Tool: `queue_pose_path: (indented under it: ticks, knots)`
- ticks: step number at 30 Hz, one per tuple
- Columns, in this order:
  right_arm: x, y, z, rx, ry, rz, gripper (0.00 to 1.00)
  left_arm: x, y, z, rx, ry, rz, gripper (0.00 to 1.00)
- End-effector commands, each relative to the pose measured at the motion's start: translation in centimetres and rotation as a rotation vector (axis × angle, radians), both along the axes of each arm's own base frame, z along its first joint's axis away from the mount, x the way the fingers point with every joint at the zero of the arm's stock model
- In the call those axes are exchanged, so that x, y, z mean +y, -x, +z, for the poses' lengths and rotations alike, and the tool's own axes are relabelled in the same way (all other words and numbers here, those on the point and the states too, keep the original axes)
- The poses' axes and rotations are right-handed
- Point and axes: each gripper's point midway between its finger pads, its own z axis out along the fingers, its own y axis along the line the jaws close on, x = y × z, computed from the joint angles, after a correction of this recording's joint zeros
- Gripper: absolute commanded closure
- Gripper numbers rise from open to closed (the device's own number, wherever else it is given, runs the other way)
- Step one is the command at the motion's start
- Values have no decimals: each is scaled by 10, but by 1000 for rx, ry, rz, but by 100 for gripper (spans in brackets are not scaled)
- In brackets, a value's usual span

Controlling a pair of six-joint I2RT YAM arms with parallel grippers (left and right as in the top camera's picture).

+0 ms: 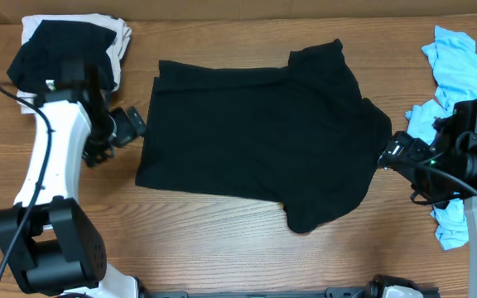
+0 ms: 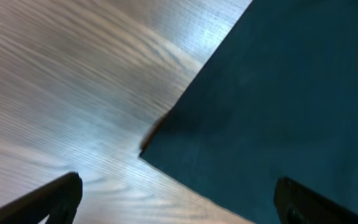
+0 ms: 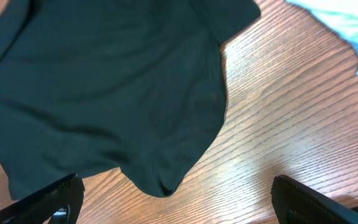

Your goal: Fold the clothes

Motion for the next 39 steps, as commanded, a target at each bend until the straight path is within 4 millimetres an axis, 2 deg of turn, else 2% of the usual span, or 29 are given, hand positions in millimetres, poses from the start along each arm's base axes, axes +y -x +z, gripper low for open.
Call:
queue_pose_path:
  ticks: [1,5,9,14,20,21,25,26,32,39]
  knots:
    - [3,0,-3,-2,-10,4,0,-17,14,-33,29,57,67,2]
    - [3,-2,-6,2,-10,3,1,-26,24,-67,27,56,62,5]
    - [3,-2,-6,0,-11,4,1,-31,28,-86,11,54,69,9]
    - [3,-2,-6,1,-11,4,1,-30,33,-93,16,48,70,14]
    - [6,0,-8,10,-13,13,4,-23,42,-99,43,-1,76,27]
    - [7,0,-8,11,-14,19,5,-23,43,-100,46,0,76,32]
    - [19,1,-12,26,-25,39,10,-22,45,-102,52,-4,75,90]
    - [22,1,-13,31,-29,33,10,-22,45,-102,51,-4,75,96]
    - [39,15,-41,129,-68,-10,12,-22,42,-101,32,-12,11,96]
    - [62,37,-107,256,-95,-72,15,-21,34,-101,0,-14,10,96]
